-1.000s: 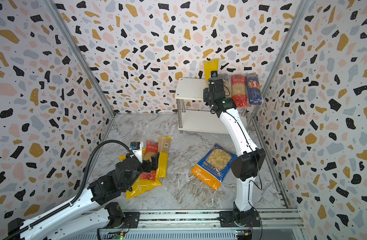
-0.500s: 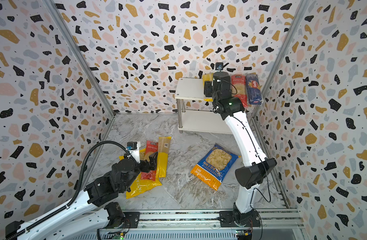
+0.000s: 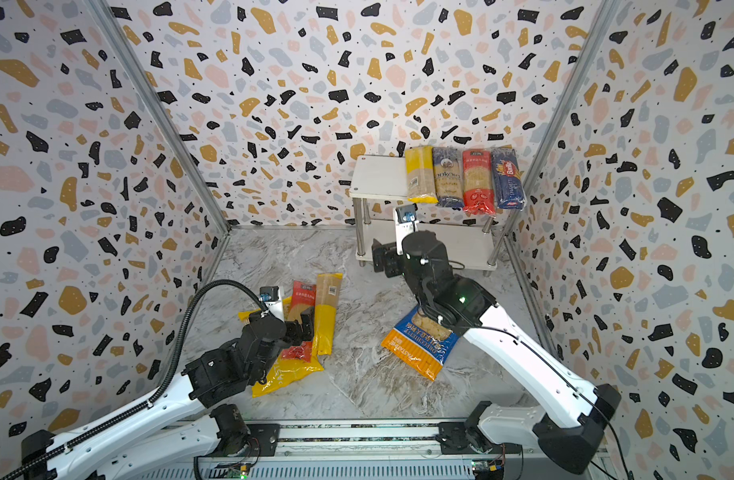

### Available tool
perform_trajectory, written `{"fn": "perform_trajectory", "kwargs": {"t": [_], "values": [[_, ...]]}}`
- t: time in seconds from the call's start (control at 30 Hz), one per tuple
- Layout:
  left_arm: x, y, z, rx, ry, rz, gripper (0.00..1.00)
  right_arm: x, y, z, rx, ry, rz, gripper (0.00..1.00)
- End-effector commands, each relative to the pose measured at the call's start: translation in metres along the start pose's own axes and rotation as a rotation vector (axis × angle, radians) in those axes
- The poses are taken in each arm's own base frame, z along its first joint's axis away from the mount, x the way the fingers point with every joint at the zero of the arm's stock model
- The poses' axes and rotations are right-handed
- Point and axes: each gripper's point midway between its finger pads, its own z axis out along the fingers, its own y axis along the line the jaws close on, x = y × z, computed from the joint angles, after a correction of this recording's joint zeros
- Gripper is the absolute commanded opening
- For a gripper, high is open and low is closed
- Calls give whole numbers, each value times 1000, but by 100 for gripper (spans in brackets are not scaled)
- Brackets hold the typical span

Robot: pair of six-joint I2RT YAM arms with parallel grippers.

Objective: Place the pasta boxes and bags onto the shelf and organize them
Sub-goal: 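Open the right gripper and move it back down toward the table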

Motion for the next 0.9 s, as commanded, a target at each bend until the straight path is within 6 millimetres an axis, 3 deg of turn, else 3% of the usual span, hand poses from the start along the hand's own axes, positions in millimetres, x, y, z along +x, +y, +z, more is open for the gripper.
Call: {"fn": "perform_trajectory", "kwargs": {"t": [0.0, 0.13, 0.3, 0.7, 0.87], "values": [[-2, 11, -3, -40, -22, -36, 99, 43, 7, -7, -60, 45, 141, 97], [-10, 15, -11, -35, -51, -61, 100, 117, 24, -2, -147, 171, 218, 97], [-20, 18, -19, -34, -61, -60, 99, 176, 63, 16, -241, 294, 267, 96], [-20, 34, -37, -18, -93, -99, 99, 239, 159, 76, -390, 473, 240, 96], [-21, 32, -38, 1, -99, -105, 99, 262, 184, 100, -417, 533, 234, 96]]}}
